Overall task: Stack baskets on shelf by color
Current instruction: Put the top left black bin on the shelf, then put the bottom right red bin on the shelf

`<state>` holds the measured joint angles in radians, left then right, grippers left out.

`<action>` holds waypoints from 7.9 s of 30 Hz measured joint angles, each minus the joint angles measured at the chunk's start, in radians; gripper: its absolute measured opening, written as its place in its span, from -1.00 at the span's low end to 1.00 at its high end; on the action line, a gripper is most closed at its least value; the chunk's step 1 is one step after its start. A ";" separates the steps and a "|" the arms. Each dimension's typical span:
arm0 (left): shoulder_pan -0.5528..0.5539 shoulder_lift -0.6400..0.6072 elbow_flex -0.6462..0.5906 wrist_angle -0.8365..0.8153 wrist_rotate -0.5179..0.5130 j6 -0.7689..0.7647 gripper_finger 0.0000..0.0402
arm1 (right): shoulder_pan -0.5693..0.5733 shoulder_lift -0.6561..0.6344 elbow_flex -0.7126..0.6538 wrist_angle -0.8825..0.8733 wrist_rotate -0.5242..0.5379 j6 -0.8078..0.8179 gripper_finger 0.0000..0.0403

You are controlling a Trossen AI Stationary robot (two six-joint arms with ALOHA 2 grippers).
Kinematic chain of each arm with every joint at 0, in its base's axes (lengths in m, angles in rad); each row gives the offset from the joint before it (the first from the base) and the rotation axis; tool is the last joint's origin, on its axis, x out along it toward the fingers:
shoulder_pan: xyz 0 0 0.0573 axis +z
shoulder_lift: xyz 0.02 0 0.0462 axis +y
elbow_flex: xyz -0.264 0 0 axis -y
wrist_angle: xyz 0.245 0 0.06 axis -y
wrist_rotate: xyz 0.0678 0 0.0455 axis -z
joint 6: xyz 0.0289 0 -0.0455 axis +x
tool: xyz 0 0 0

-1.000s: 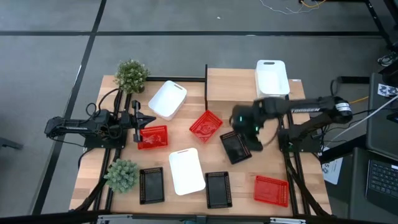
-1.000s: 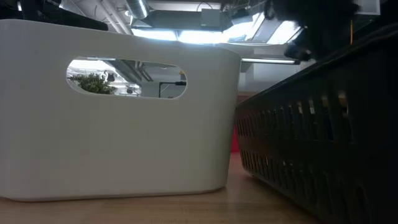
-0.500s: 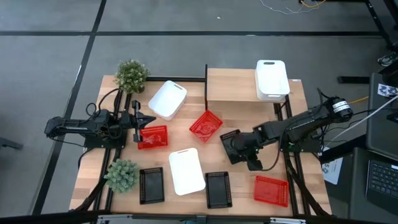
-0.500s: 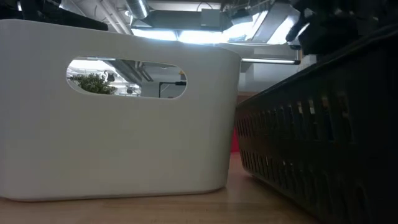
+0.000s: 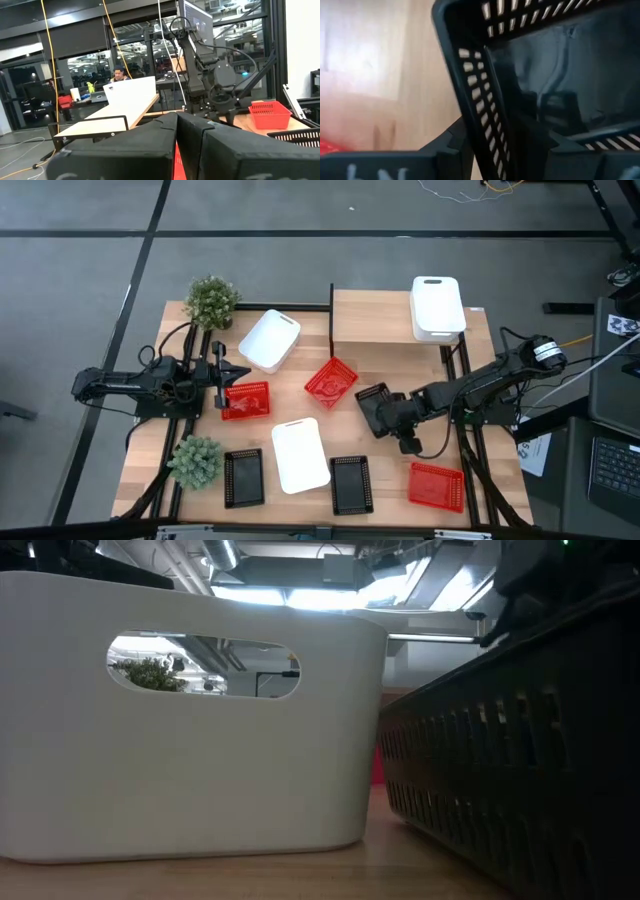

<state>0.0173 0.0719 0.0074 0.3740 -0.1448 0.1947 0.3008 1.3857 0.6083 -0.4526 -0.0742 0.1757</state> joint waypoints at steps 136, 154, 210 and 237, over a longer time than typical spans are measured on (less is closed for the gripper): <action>0.000 0.000 0.000 -0.048 0.002 -0.025 -1.00 | 0.385 -0.023 -0.045 -0.149 -0.116 1.326 -0.50; 0.000 0.000 0.000 -0.049 0.000 -0.054 -1.00 | 0.049 -0.022 0.234 -0.135 0.542 0.369 -0.51; 0.000 0.000 0.000 -0.069 0.000 -0.053 -1.00 | 0.087 0.251 0.618 -0.291 0.401 0.496 -0.99; 0.000 0.000 0.000 -0.078 0.000 -0.052 -1.00 | -0.633 0.306 0.956 -0.433 0.153 -0.574 -1.00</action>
<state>0.0171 0.0715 0.0074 0.2962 -0.1444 0.1424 -0.3324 1.6922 1.5639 -0.8860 0.0783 -0.3988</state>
